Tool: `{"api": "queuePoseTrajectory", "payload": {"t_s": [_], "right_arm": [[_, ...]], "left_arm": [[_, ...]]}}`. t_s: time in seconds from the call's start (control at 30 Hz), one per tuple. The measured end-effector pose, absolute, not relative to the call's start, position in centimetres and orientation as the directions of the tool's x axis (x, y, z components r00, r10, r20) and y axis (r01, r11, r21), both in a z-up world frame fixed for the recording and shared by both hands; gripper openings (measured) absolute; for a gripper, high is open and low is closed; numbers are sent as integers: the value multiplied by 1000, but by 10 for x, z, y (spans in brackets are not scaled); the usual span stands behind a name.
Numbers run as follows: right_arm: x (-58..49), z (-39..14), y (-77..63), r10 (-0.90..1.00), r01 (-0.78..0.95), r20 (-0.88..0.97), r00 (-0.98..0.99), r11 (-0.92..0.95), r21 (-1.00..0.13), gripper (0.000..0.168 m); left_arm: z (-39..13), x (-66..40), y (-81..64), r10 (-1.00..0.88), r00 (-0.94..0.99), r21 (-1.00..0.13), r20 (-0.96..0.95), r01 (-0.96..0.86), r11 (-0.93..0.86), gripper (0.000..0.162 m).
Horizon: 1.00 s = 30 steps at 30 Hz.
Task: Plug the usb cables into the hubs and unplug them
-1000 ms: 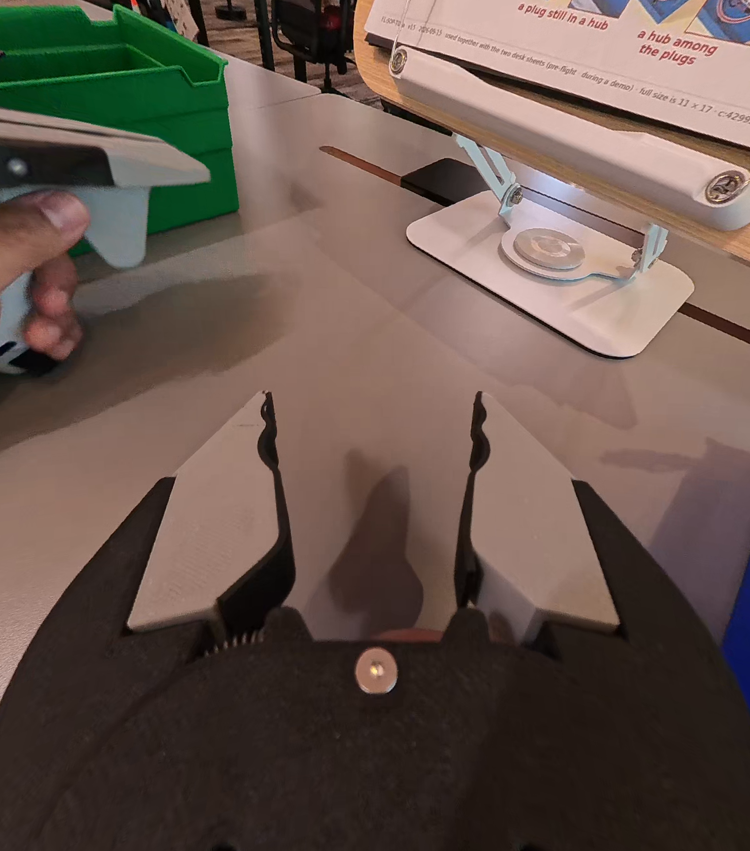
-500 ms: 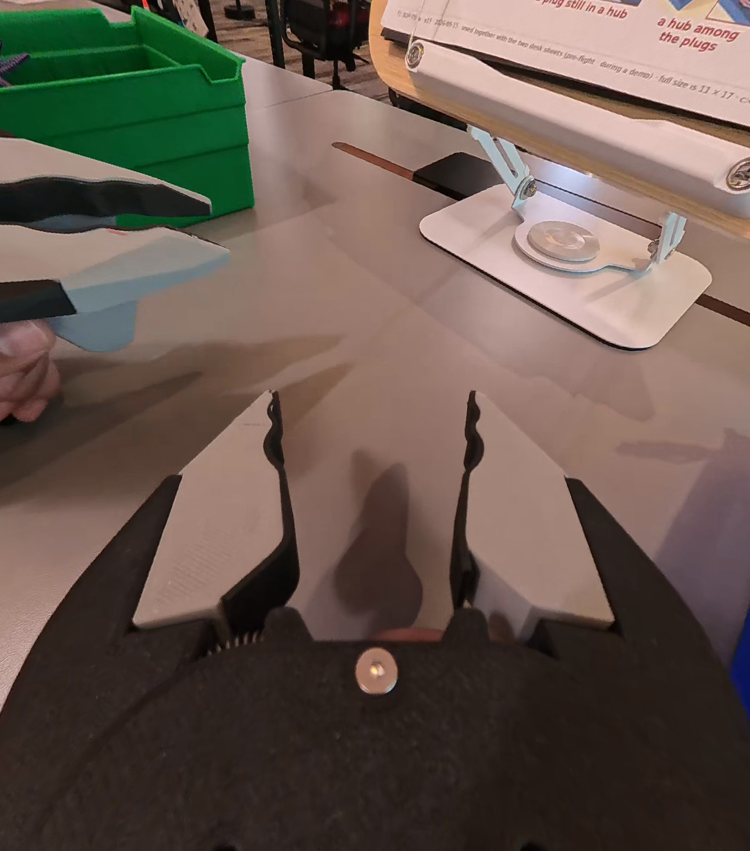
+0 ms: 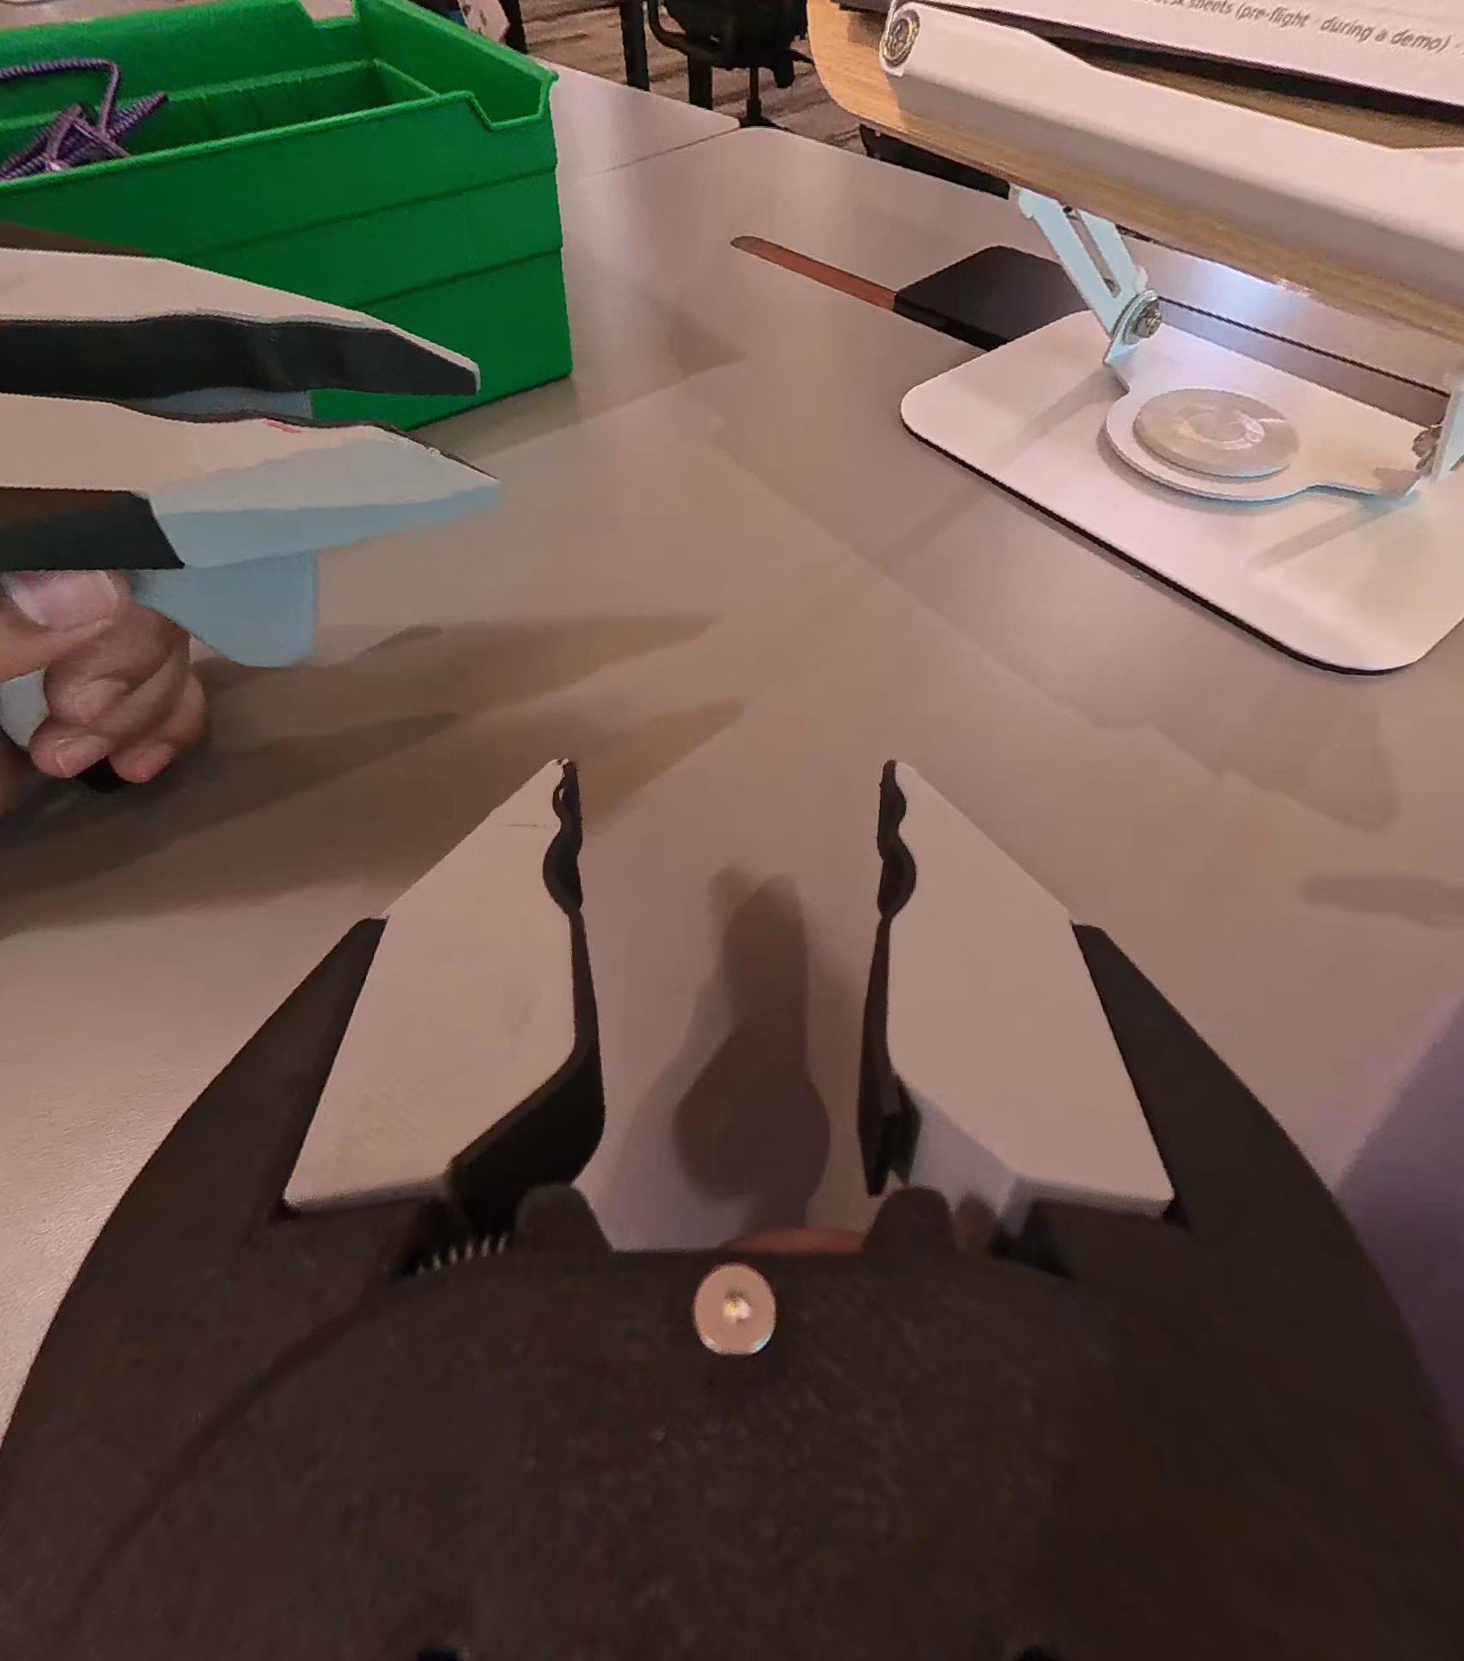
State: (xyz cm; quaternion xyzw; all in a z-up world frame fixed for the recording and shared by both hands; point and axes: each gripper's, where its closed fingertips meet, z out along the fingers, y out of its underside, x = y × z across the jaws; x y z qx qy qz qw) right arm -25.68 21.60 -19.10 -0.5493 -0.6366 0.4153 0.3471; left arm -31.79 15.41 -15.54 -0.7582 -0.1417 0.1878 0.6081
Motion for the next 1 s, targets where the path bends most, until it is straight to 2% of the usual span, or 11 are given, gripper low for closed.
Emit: {"api": "queuePoseTrajectory", "payload": {"t_s": [0.37, 0.63, 0.83, 1.0], "right_arm": [[-254, -192, 210, 983, 410, 44, -178, 115, -905, 64], [-249, -194, 207, 974, 415, 150, -170, 209, -885, 66], [-240, -185, 227, 970, 398, 235, -58, 238, -886, 73], [-226, -160, 233, 969, 319, 248, 11, 232, -919, 80]], "left_arm": [[-164, -311, 164, 405, 905, -960, -133, -17, -279, 27], [-170, -304, 172, 393, 885, -928, -251, -105, -356, 27], [-168, -304, 162, 447, 853, -928, -268, -104, -358, 40], [-159, -306, 145, 515, 820, -947, -248, -92, -309, 47]]}}
